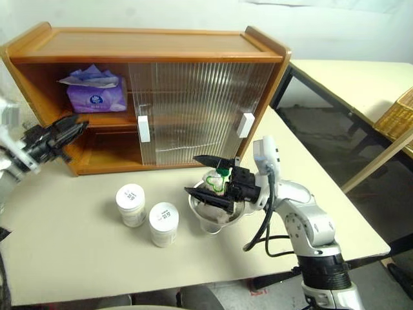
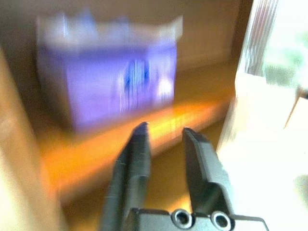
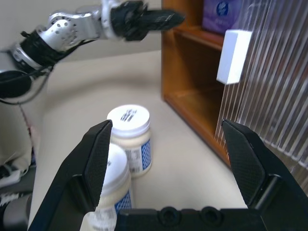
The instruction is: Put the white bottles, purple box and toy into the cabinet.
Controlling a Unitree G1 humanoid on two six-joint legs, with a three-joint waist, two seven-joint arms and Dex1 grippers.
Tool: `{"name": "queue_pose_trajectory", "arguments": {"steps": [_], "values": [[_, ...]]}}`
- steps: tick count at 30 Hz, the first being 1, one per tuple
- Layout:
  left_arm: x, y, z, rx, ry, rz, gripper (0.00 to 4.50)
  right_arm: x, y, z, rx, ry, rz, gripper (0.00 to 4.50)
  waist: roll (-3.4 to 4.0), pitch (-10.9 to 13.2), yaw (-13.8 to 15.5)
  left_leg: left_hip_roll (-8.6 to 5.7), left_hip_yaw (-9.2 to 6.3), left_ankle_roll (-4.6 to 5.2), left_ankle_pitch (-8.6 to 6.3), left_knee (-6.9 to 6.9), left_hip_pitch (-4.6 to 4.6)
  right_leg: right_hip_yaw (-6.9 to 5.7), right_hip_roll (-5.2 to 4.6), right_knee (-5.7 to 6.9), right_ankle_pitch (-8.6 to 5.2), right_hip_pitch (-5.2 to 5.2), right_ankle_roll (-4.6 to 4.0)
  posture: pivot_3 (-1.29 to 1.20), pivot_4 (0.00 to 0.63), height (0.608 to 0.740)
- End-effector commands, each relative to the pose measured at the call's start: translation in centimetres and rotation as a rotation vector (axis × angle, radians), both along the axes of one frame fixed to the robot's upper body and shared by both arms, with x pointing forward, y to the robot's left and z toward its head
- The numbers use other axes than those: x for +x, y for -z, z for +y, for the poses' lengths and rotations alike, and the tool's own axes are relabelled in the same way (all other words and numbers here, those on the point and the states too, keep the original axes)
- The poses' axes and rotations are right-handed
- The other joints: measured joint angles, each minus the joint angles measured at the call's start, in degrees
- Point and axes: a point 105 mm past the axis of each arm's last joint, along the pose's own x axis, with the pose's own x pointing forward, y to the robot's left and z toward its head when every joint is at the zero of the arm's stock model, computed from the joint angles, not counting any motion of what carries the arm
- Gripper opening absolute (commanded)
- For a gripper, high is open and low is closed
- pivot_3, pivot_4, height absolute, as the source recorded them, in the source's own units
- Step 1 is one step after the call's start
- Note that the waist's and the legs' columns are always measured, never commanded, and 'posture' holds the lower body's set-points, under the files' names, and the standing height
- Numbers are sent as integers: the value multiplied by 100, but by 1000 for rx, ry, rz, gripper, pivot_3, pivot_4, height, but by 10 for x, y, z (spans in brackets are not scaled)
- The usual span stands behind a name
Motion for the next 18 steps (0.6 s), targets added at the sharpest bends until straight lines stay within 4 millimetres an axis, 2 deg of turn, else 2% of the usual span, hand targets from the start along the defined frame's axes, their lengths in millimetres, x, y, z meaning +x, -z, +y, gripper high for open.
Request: {"name": "queue_pose_trajectory", "arguments": {"steps": [1, 3, 6, 11, 13, 18], "values": [[-19, 20, -5, 117, 108, 52, 2668, -3, 4, -4, -46, -22, -5, 4500, -2, -1, 18, 0, -3, 4, -3, 2, 0, -2, 0, 0, -3, -18, -5, -89, 0, 740], [-32, 37, -9, 150, 172, 106, 3359, -4, 4, -3, -44, -30, -1, 4500, -2, -3, 32, 0, -14, 56, -32, 5, 1, -8, -1, 0, -9, -21, -22, -86, 0, 740], [-51, 68, -18, 204, 267, 183, 4479, -5, 5, 1, -52, -50, -2, 4500, 14, -11, 32, -1, -20, 57, -33, 8, 2, -11, -2, 2, -31, -20, -81, -84, 0, 740], [-68, 106, -35, 293, 386, 267, 4479, -6, 6, 4, -63, -71, -3, 4500, 22, -16, 34, 1, -21, 54, -31, 10, 3, -21, 0, 8, -23, -22, -100, -81, 0, 740], [-73, 114, -46, 276, 425, 280, 4479, -6, 4, 6, -65, -76, -7, 4500, 40, -28, 30, 0, -21, 53, -31, 14, 2, -21, -1, 8, -21, -21, -103, -83, 0, 740], [-74, 129, -57, 318, 470, 316, 4479, -7, 0, 6, -64, -77, -7, 4500, 53, -35, 31, 0, -20, 53, -31, 13, 1, -23, 0, 8, -20, -22, -106, -81, 0, 740]]}}
